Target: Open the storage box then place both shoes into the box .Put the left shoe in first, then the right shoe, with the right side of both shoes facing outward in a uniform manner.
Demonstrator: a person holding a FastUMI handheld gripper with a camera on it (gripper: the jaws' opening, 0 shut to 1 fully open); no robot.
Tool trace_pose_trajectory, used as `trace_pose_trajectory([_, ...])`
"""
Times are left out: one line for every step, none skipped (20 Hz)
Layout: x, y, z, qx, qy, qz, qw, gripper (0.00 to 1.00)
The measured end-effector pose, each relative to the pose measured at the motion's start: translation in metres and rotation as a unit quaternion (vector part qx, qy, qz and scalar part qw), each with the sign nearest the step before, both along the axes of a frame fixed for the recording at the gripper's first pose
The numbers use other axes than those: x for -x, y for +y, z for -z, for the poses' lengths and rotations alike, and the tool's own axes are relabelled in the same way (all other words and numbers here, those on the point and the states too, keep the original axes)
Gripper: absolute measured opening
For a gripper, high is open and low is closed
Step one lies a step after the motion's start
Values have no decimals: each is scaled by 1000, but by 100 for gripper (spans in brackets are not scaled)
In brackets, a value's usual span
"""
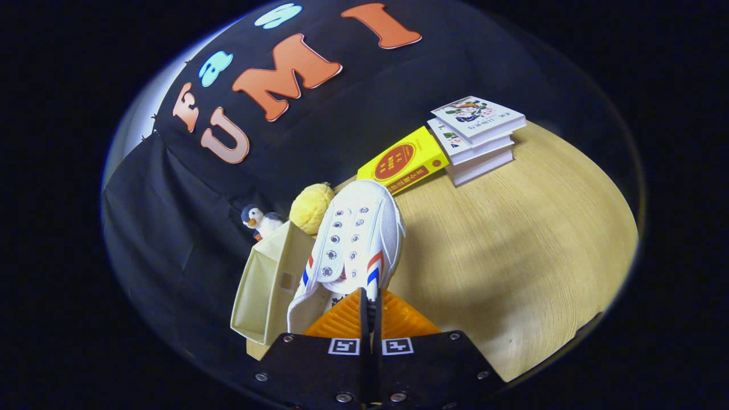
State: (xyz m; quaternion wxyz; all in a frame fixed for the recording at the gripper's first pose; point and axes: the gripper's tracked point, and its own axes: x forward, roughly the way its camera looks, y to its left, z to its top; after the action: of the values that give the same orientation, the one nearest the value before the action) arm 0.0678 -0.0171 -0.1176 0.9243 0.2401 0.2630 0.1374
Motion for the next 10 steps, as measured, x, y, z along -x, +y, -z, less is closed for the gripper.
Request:
trace_pose_trajectory([1, 10, -10, 5, -6, -1, 1000, 0])
trace_pose_trajectory([2, 20, -19, 9, -11, -2, 1000, 0])
trace_pose_trajectory([2, 28, -26, 16, -14, 4, 1000, 0])
trace_pose_trajectory([0, 42, -34, 24, -17, 6, 1000, 0])
trace_pose_trajectory([1, 50, -41, 33, -20, 10, 999, 0])
trace_pose_trajectory([1, 60, -48, 40, -25, 13, 999, 0])
trace_pose_trajectory([2, 71, -52, 45, -28, 12, 999, 0])
trace_pose_trajectory([2, 82, -56, 49, -30, 11, 998, 0])
trace_pose_trajectory([2, 93, -59, 53, -30, 9, 998, 0])
trace_pose_trajectory([2, 104, -61, 57, -31, 8, 998, 0])
